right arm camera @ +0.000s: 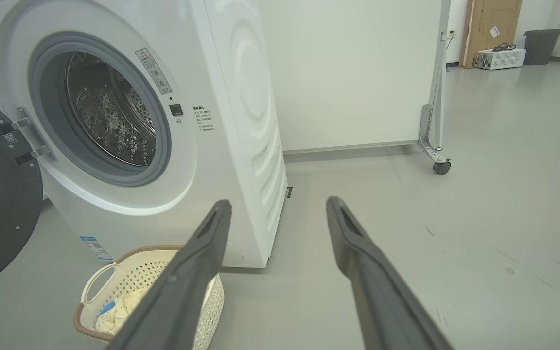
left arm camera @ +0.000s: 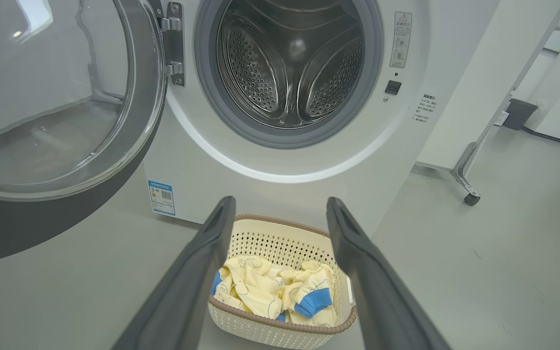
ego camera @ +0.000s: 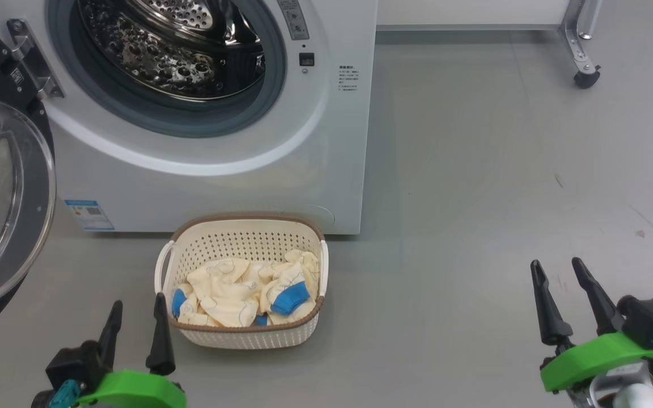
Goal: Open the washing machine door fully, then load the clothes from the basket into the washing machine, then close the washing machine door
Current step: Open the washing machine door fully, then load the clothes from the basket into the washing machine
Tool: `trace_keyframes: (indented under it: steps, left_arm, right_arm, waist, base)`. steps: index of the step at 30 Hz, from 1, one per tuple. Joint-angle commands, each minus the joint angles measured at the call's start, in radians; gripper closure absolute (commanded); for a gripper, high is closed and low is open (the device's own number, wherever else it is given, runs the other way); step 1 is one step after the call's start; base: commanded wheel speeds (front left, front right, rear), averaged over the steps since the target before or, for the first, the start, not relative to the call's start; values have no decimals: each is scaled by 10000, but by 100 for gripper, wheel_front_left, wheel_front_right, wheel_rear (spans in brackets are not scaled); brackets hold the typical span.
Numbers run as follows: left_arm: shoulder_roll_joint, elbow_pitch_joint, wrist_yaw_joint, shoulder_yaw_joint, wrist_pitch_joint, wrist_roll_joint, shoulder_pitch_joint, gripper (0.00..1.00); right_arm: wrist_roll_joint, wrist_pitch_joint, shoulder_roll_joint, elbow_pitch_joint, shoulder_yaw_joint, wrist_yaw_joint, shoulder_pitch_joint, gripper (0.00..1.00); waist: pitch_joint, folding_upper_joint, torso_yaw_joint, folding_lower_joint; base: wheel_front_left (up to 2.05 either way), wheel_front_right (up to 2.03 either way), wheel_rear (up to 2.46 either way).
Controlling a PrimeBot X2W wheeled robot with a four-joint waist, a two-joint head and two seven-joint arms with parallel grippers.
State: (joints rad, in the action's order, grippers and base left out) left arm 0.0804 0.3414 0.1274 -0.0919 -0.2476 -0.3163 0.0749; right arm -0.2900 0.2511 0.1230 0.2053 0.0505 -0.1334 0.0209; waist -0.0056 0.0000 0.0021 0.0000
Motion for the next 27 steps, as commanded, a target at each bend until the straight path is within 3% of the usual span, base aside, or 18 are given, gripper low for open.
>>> trace_keyframes:
  steps: [1, 22, 27]
  left_arm:
    - [59, -283, 32, 393, -141, 109, 343, 0]
    - [64, -162, 32, 268, -141, -98, 410, 0]
    - [69, -179, 32, 75, -141, -791, 406, 0]
  right_arm:
    - [66, 107, 225, -285, 150, 27, -270, 0]
    - [29, 107, 205, -223, 185, 27, -305, 0]
    - [6, 107, 213, -208, 191, 27, -313, 0]
  waist:
    - [12, 0, 6, 0]
    - [88, 0, 58, 0]
    - [83, 0, 63, 0]
  base:
    - [0, 0, 0]
    - [0, 0, 0]
    - [6, -6, 0]
